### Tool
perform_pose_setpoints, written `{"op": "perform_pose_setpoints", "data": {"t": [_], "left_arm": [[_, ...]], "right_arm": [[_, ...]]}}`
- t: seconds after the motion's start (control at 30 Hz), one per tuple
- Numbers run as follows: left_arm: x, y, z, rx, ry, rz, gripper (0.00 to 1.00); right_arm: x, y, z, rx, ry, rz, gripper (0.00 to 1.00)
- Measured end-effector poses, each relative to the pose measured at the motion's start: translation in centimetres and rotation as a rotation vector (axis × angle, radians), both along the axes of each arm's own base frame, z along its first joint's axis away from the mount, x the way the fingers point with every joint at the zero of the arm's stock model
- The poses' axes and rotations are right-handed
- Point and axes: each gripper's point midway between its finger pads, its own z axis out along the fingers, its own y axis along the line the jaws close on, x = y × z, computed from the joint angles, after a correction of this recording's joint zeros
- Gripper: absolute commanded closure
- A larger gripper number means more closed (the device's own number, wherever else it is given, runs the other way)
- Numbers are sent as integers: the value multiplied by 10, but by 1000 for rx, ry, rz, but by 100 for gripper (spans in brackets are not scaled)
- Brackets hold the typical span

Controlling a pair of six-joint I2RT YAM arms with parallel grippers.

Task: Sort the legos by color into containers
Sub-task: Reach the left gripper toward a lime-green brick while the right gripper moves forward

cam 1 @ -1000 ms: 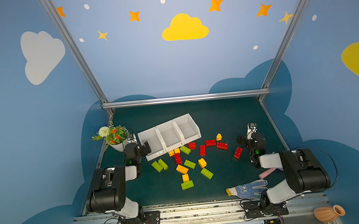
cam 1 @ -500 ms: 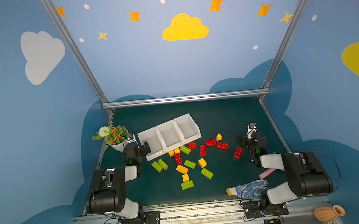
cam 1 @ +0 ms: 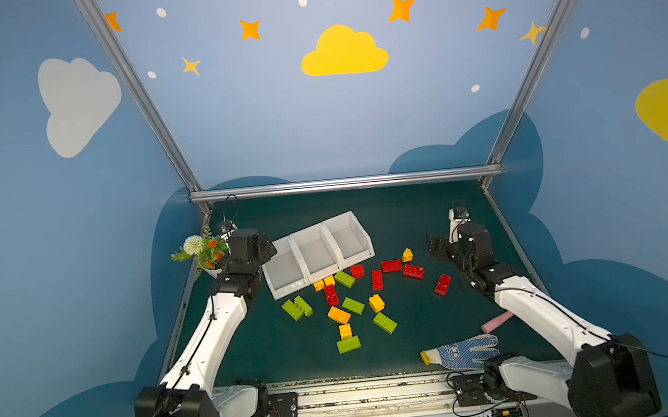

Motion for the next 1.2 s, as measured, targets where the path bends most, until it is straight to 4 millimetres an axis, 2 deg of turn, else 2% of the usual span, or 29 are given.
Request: {"op": "perform_pose_setpoints", "data": {"t": [0.07, 0.2, 0.33, 0.53, 0.7, 1.2], "left_arm": [[-19, -12, -10, -51, 65, 4, 3], [-60, -40, -43, -127, 197, -9, 9], [-90, -43, -73, -189, 304, 47, 14], [-114, -47, -118, -278, 430, 125, 31], [-128, -57, -154, -305, 558, 147, 33], [-114, -83, -181, -309, 624, 130, 30]], "right_arm": [[-13, 21, 6, 7, 8, 61, 5], [-42, 65, 9, -18, 15, 194, 5], [-66, 93, 4, -47, 30, 286, 6], [-77, 95, -8, -74, 39, 294, 6], [-80, 87, -29, -103, 58, 277, 6], [-77, 86, -44, -119, 65, 261, 6]]}}
